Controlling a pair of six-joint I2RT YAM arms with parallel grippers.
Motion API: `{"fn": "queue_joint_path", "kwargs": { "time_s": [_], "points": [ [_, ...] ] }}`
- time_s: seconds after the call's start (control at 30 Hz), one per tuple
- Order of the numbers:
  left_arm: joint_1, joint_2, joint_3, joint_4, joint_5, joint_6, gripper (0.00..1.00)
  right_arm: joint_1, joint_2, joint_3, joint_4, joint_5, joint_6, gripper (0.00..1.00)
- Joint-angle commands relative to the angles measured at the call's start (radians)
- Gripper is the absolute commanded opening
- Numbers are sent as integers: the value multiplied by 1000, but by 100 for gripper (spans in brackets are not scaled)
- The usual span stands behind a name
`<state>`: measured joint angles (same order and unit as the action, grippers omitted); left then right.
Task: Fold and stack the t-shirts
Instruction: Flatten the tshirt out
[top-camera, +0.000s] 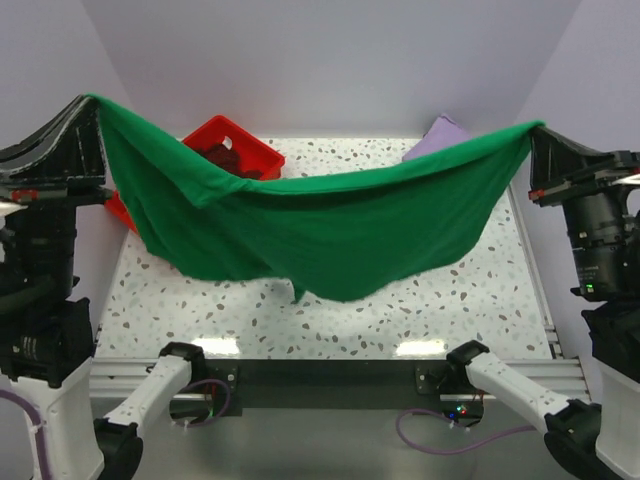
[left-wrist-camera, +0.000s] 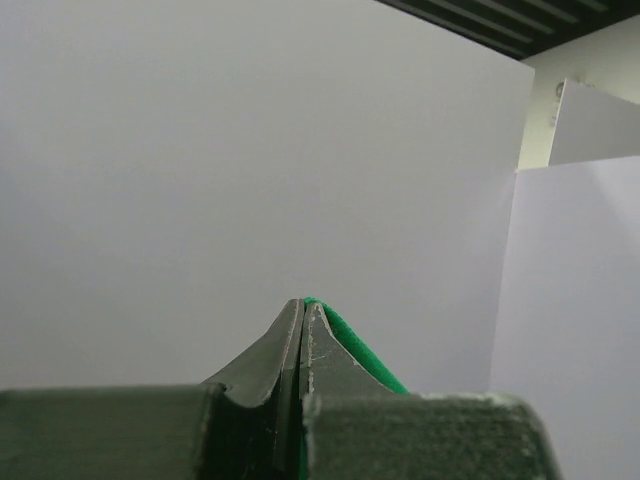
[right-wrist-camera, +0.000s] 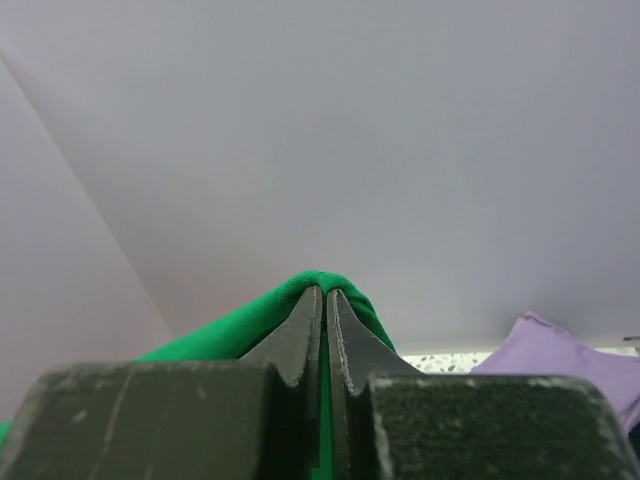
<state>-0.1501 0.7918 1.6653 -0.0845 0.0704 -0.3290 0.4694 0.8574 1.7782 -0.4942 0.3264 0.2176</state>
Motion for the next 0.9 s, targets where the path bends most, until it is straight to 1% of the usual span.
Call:
{"fn": "queue_joint_path", "kwargs": {
  "time_s": [0.0, 0.07, 0.13, 0.2, 0.27, 0.3, 0.4, 0.47, 0.57, 0.6, 0.7, 0.73, 0.87],
  "points": [
    [4, 108, -28, 2, 89, -7, 0, -2, 22, -39, -14, 52, -37, 0],
    [4, 153, -51, 11, 97, -19, 0, -2, 28, -92, 6, 109, -43, 0],
    [4, 230, -64, 25, 94, -22, 0, -2, 43, -146, 34, 173, -50, 0],
    [4, 314, -61, 28, 97, -24, 0, -2, 63, -181, 69, 210, -58, 0],
    [4, 363, -53, 32, 98, -21, 0, -2, 77, -224, 94, 255, -64, 0],
    [4, 406, -52, 37, 97, -18, 0, 0, 90, -233, 115, 264, -70, 0],
    [4, 463, -38, 28, 82, -7, 0, 0, 107, -244, 129, 278, -76, 0],
    [4, 468, -44, 22, 72, -4, 0, -2, 109, -244, 132, 269, -77, 0],
    [4, 431, -85, 28, 66, -4, 0, -2, 86, -249, 125, 246, -72, 0],
    [4, 352, -137, 32, 52, -1, 0, -2, 44, -261, 112, 218, -63, 0],
    [4, 278, -176, 16, 49, 2, 0, -2, 7, -270, 97, 189, -55, 0],
    [4, 220, -188, 11, 46, 2, 0, -2, -3, -269, 86, 178, -49, 0],
    [4, 69, -246, -21, 22, 11, 0, -2, -55, -261, 54, 151, -43, 0]
  ]
}}
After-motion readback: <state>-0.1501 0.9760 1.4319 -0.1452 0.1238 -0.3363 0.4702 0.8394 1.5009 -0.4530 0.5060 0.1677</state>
